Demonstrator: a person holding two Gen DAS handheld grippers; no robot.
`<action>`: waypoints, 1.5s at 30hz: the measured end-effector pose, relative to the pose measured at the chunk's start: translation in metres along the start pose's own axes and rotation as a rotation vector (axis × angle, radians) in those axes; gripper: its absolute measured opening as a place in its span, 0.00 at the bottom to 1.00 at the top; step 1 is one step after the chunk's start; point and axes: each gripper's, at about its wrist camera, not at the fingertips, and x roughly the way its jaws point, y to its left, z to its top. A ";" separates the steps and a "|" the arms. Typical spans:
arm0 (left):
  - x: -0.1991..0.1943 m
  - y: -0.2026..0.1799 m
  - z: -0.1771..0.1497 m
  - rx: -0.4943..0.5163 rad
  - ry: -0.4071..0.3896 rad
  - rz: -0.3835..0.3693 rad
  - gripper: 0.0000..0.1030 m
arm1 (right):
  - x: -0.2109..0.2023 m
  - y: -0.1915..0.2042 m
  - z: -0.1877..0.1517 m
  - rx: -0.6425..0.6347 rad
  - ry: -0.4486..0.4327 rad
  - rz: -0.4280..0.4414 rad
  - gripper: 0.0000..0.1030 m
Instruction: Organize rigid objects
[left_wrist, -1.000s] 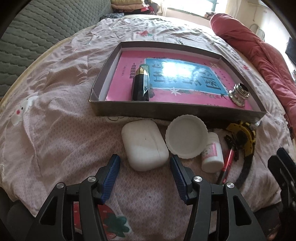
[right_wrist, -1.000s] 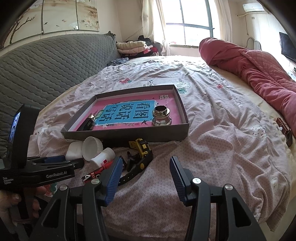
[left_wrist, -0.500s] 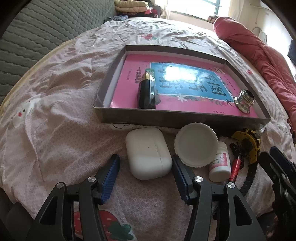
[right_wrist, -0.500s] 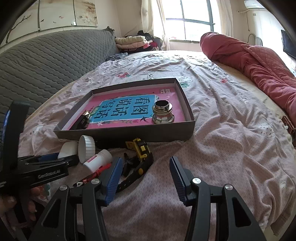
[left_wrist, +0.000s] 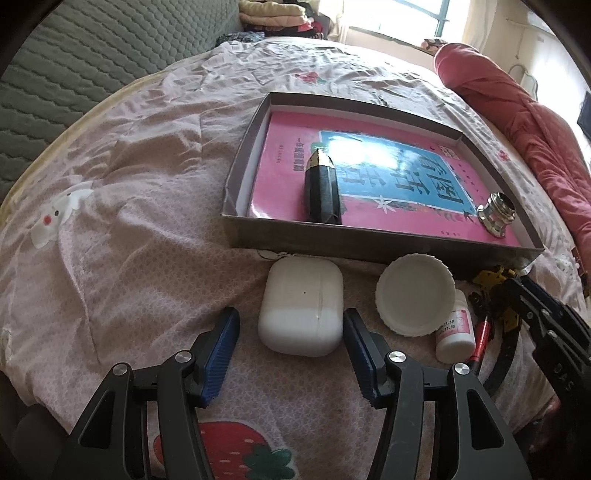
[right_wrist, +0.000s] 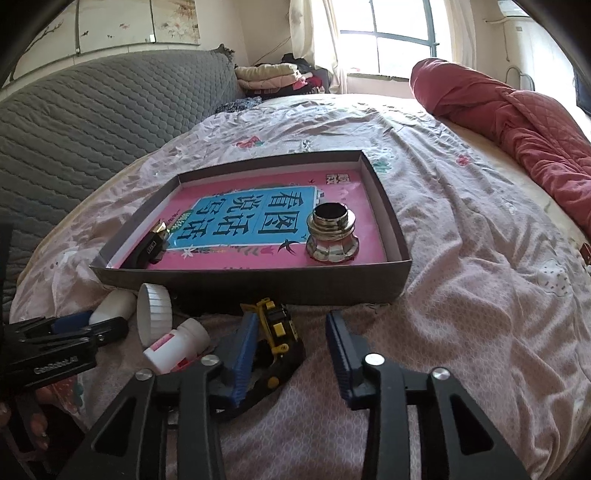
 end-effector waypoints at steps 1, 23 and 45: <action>0.000 0.001 0.001 -0.001 -0.001 -0.001 0.58 | 0.001 0.001 0.000 -0.004 0.003 0.002 0.33; 0.004 0.000 0.005 -0.010 -0.028 -0.012 0.58 | 0.003 -0.006 0.004 -0.003 -0.012 0.089 0.22; 0.004 -0.003 0.004 0.028 -0.040 -0.050 0.46 | -0.005 -0.011 0.005 0.018 -0.053 0.098 0.22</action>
